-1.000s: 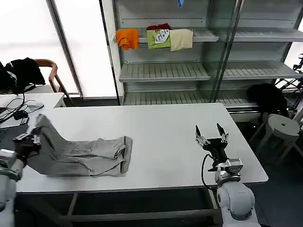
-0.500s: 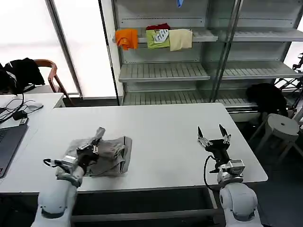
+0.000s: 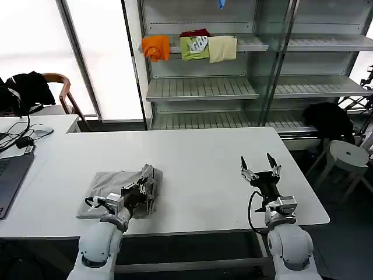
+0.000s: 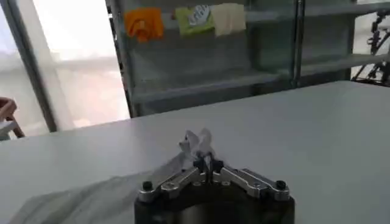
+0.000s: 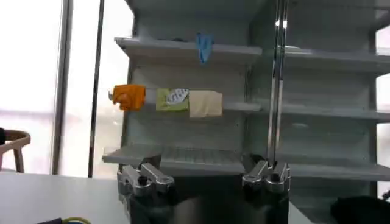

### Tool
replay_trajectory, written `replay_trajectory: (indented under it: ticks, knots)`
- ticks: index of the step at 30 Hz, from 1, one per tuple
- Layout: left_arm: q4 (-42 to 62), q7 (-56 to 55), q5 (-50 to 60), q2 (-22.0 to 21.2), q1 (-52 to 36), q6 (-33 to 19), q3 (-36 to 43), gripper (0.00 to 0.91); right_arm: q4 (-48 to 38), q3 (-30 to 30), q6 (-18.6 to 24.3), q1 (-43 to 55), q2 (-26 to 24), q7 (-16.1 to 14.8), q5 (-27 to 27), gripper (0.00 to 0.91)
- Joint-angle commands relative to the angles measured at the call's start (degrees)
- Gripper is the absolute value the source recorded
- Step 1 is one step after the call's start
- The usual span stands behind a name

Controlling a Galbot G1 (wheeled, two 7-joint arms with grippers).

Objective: Fold and organize the clothes.

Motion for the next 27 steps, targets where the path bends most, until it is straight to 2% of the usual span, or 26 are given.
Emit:
replay_trajectory:
  ticks: [1,7,8,9,13,19,21,23,25,27]
  knots:
    - [0.6,-3.7,-1.4,-2.1,-2.2,0.8,2.2,0.01,-0.9,-0.1,0.2,0.2,0.2,0.0,-0.3,0.907]
    - [3.3,-4.2,-0.1,-4.5,-2.2,0.8,3.3,0.03,-1.4,-0.3,0.4,0.4,0.5,-0.1,-0.5,0.907]
    - [4.0,-4.5,0.2,-4.9,-2.2,0.7,3.4,0.191,-1.4,-0.3,0.4,0.4,0.5,-0.1,-0.5,0.907]
    - [4.5,-4.7,0.4,-5.3,-2.2,0.7,3.5,0.907,-1.4,-0.2,0.4,0.3,0.4,-0.1,-0.5,0.907]
    - [4.0,-5.1,-1.0,-6.0,-1.9,0.7,3.7,0.907,-1.5,-0.1,0.5,0.1,0.2,-0.1,-0.4,0.907]
    - [-5.5,-5.4,-7.9,-4.4,-0.2,0.8,2.6,0.907,-1.8,-0.3,0.7,0.1,0.6,-0.2,-0.6,0.907]
    - [-10.1,-5.1,-11.4,-1.9,0.3,0.8,-0.6,0.907,-1.8,-0.2,0.7,0.2,0.6,-0.2,-0.6,0.907]
    - [-12.2,-4.7,-14.9,3.1,0.5,0.8,-6.0,0.907,-1.7,-0.2,0.7,0.2,0.4,-0.2,-0.6,0.907]
    - [-11.7,-2.5,-14.7,5.9,0.4,0.7,-12.1,0.907,-1.8,-0.3,0.7,0.2,0.4,-0.2,-0.6,0.907]
    - [-6.9,-0.8,-15.0,10.1,0.3,0.1,-19.1,0.907,-2.0,-0.5,0.7,0.2,0.6,-0.2,-0.6,0.907]
